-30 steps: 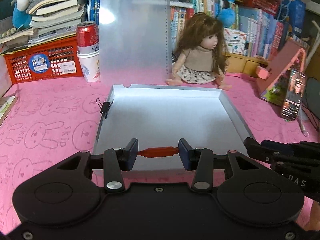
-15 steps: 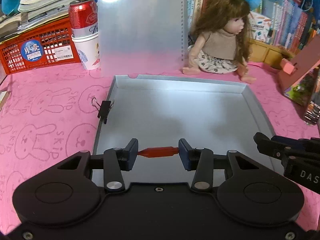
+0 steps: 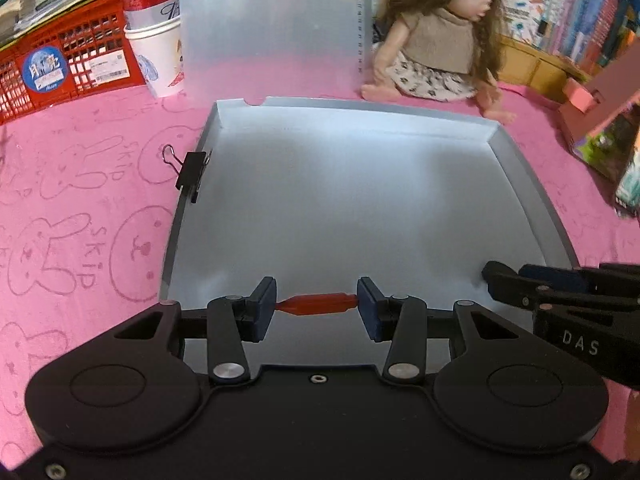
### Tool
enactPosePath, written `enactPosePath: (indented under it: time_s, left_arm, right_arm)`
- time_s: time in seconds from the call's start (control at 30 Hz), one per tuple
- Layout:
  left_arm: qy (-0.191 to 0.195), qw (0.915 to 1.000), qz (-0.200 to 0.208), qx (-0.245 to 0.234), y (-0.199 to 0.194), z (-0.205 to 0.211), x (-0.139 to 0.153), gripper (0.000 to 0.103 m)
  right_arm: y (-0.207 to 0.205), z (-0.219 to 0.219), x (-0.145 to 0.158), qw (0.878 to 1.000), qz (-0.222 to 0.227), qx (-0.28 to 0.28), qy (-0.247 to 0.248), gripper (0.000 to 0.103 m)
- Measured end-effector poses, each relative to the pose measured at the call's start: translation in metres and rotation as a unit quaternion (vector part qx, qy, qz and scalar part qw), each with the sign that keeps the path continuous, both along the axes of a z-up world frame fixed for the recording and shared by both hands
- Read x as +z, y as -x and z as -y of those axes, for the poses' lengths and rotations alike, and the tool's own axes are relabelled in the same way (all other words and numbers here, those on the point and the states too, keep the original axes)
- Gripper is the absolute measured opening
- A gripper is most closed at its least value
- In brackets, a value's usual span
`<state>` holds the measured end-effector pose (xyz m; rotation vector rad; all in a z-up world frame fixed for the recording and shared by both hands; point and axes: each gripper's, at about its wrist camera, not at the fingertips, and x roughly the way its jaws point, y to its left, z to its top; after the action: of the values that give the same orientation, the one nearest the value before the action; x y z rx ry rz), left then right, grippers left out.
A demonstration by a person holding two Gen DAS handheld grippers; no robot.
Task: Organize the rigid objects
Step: 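Carry the orange stick and black lid over the white box with both tools, then open the left tool over the box while the right tool releases the black lid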
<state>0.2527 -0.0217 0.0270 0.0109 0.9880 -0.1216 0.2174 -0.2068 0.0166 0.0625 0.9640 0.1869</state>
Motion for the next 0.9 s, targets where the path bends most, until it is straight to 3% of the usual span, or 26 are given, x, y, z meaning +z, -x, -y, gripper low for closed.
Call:
enactPosePath:
  time_s: [0.4, 0.63, 0.7, 0.9]
  left_arm:
    - [-0.035, 0.9991, -0.004, -0.022, 0.015, 0.006, -0.004, 0.043]
    - [-0.031, 0.9994, -0.005, -0.017, 0.015, 0.003, -0.007, 0.045]
    - [-0.028, 0.9995, -0.006, -0.015, 0.015, 0.003, -0.006, 0.049]
    - [-0.027, 0.9995, 0.014, -0.008, 0.022, -0.001, 0.003, 0.069]
  right_arm:
    - [0.008, -0.002, -0.002, 1.0, -0.014, 0.008, 0.016, 0.034]
    - [0.008, -0.002, -0.001, 1.0, -0.01, 0.01, 0.016, 0.038]
    - [0.01, -0.002, 0.0, 1.0, -0.006, 0.012, 0.015, 0.052]
    - [0.019, 0.0, 0.009, 1.0, 0.013, 0.011, 0.016, 0.065]
